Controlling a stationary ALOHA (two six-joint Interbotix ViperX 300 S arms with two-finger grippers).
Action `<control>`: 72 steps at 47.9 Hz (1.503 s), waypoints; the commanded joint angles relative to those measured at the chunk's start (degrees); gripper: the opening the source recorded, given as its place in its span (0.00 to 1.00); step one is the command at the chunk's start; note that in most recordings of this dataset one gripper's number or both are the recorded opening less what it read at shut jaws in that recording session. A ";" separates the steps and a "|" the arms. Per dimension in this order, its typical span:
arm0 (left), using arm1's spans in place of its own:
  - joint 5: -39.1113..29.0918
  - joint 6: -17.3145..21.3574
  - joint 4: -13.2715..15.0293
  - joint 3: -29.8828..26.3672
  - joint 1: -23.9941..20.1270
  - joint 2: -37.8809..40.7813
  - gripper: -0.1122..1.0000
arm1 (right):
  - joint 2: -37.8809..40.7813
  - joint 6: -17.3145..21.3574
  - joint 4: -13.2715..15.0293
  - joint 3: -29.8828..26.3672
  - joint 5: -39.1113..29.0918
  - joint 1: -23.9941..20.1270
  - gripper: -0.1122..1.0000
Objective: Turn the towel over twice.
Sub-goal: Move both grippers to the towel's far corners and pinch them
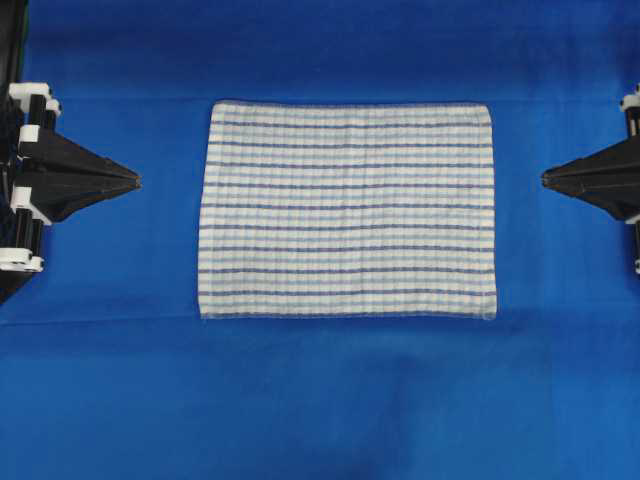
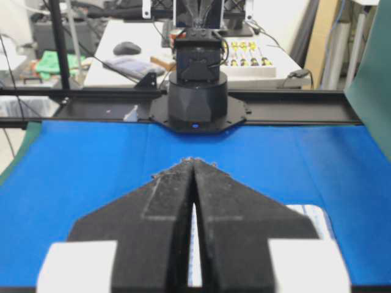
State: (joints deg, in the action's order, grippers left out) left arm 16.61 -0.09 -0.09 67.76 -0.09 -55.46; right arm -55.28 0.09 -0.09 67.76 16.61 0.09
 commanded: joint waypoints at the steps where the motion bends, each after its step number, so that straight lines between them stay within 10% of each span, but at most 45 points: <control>1: 0.62 0.70 1.14 -1.58 -1.05 0.97 0.10 | 0.62 -0.18 0.00 -1.76 0.35 0.88 0.10; 32: 2.29 3.96 1.14 -1.85 -18.46 12.22 0.12 | 11.60 0.62 -1.41 -2.90 -9.58 21.80 0.10; 40: 2.29 3.96 1.14 -2.11 -22.50 18.90 0.47 | 19.42 0.62 -2.20 -3.60 -10.46 25.93 0.14; 49: 3.69 4.04 1.14 -2.90 -25.66 27.77 0.90 | 28.21 0.53 -2.20 -4.31 -9.93 28.39 0.61; 72: 17.58 4.13 1.14 -6.06 -30.85 53.70 0.91 | 47.29 0.44 -2.11 -5.89 -2.11 32.61 0.62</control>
State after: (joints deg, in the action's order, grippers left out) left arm 33.22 3.96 0.97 63.54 -30.67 -4.39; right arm -9.84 0.53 -2.20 63.28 12.92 31.99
